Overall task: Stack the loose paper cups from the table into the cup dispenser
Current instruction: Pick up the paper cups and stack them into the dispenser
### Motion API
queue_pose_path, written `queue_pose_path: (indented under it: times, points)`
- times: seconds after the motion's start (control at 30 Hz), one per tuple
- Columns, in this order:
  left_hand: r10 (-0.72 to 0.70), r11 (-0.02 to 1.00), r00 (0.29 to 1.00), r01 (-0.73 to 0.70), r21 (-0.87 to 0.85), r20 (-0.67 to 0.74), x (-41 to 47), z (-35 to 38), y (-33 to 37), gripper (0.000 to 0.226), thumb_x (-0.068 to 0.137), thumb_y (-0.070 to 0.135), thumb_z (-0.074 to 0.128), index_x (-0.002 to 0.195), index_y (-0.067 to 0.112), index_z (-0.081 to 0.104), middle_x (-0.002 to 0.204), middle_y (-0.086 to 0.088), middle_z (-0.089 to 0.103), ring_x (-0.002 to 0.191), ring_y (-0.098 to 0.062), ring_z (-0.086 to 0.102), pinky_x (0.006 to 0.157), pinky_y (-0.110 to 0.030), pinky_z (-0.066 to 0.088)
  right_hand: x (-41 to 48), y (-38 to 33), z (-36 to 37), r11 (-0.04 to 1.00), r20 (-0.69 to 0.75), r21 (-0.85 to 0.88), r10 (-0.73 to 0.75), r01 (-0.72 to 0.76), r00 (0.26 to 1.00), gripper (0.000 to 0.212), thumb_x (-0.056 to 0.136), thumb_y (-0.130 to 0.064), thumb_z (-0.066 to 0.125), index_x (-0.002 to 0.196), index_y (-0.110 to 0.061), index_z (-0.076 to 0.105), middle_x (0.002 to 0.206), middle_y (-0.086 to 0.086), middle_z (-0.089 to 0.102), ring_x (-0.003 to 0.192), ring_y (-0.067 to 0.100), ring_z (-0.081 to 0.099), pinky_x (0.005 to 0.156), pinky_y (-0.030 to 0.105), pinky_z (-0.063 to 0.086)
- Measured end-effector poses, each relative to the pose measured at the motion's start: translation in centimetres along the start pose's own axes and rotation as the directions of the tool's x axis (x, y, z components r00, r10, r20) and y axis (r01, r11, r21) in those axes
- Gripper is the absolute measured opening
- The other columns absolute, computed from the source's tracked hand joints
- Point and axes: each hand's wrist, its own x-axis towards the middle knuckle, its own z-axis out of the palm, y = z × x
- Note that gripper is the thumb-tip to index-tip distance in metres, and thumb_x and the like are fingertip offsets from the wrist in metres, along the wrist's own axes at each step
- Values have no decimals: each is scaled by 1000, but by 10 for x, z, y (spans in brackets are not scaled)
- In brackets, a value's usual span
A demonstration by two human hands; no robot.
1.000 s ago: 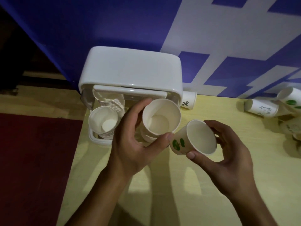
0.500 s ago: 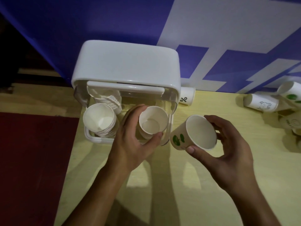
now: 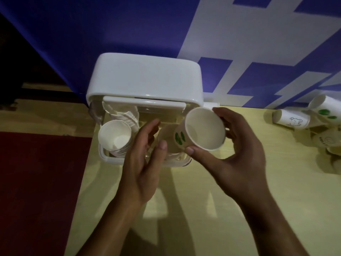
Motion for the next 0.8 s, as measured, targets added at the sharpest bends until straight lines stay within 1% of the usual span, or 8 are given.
queue_pose_path:
  times: [0.13,0.2,0.27,0.4,0.57,0.7,0.77,0.8]
  points:
    - [36,995,999,-37,-93,-11,2,3,13,59,99,48,43,149,17,52,146,1,60,139,-18,54,108,-31,48,0,7,20,999,72,-43,-26,29,997,82,69,-47,94,135,-11,60,129,-6,67,115,8,64,93,18,49]
    - [57,992,998,-57,-116,-2,3,5,17,55,101,44,41,146,15,54,144,0,62,136,-18,56,103,-24,48,-3,13,28,997,79,-56,-42,46,996,81,70,-44,95,135,-10,60,128,-6,67,116,9,64,94,22,50]
    - [55,994,998,-56,-96,-4,3,6,19,51,101,42,41,143,18,58,141,4,63,133,-12,57,98,-15,47,-4,18,35,996,85,-62,-55,60,995,80,70,-44,96,135,-11,61,126,-5,67,117,11,64,95,27,52]
    - [28,999,999,-28,-18,-19,5,6,12,41,105,34,45,141,21,61,138,13,65,132,-6,57,100,-16,46,-5,25,43,996,86,-74,-46,53,995,81,71,-49,94,136,-14,60,127,-8,66,119,11,63,98,28,51]
    - [-43,999,999,43,-4,-27,5,9,0,42,103,29,45,141,22,62,135,11,66,122,2,60,84,-9,50,-7,39,54,990,91,-113,-72,82,993,78,74,-54,88,132,-8,63,124,0,68,116,16,62,98,33,51]
    - [-64,996,998,65,66,-10,6,9,-11,43,104,33,43,143,25,60,136,14,65,127,1,58,93,-10,47,-11,50,62,994,108,-101,-19,30,994,80,75,-58,85,135,-10,62,127,-2,67,118,15,62,97,36,51]
    - [-71,994,997,71,82,-3,6,8,-14,43,104,34,43,144,28,59,137,17,64,127,2,58,93,-8,46,-12,52,65,996,117,-88,-1,12,993,84,74,-60,84,138,-10,61,128,-2,67,119,13,62,98,34,51]
    - [-71,994,997,71,85,0,6,8,-15,43,104,34,43,144,29,58,136,17,64,126,1,58,93,-12,49,-12,53,66,996,123,-84,2,8,992,86,73,-62,83,138,-10,61,128,-2,67,119,13,62,98,33,51]
